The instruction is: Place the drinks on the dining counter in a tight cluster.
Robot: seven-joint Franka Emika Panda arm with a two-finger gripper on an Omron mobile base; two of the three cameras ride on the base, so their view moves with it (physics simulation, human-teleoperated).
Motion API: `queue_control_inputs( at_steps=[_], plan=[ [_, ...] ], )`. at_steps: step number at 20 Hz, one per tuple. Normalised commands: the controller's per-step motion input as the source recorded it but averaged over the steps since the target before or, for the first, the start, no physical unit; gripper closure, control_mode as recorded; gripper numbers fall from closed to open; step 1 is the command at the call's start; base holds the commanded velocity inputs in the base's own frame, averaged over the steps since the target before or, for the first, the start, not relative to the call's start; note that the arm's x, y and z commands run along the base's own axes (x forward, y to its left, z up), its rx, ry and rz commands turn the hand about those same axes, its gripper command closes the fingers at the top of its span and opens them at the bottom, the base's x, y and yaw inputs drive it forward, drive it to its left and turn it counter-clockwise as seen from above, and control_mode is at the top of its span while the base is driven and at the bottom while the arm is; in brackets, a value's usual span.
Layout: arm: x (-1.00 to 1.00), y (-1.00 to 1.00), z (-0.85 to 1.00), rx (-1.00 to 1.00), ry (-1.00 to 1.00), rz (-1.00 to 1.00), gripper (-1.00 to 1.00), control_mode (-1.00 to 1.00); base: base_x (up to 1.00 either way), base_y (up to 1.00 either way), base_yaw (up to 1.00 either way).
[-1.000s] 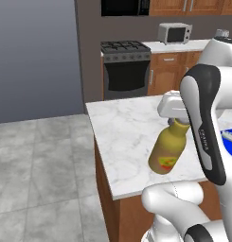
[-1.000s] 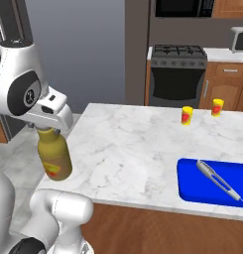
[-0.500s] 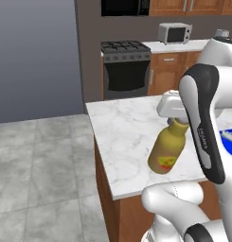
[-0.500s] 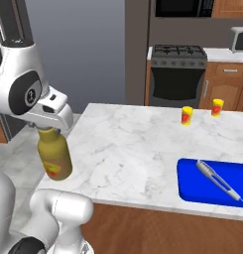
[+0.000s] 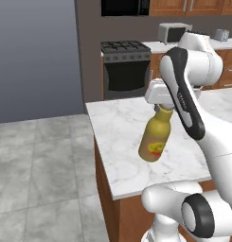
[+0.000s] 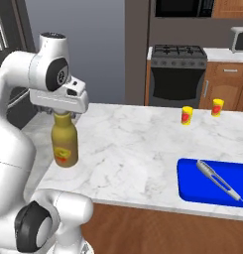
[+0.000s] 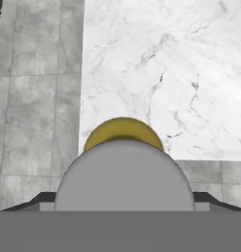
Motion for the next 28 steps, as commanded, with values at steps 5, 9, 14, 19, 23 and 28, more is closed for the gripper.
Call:
queue_control_inputs(
  at_steps=[5,9,14,19,23,28],
  plan=[
    [0.89,0.00,-0.04,-0.01,0.03,0.02,1.00,-1.00,0.00,0.00,0.00],
    [0.72,0.00,-0.33,-0.02,0.00,0.00,1.00,-1.00,0.00,0.00,0.00],
    [0.64,0.00,-0.55,0.00,0.00,0.00,1.00,-1.00,0.00,0.00,0.00],
    [0.65,0.00,-0.70,0.00,0.00,0.00,1.00,-1.00,0.00,0.00,0.00],
    [0.56,0.00,-0.43,0.00,0.00,-0.08,1.00,-1.00,0.00,0.00,0.00],
    [0.25,0.03,-0.03,-0.06,0.11,-0.10,1.00,-1.00,0.00,0.00,0.00]
  ],
)
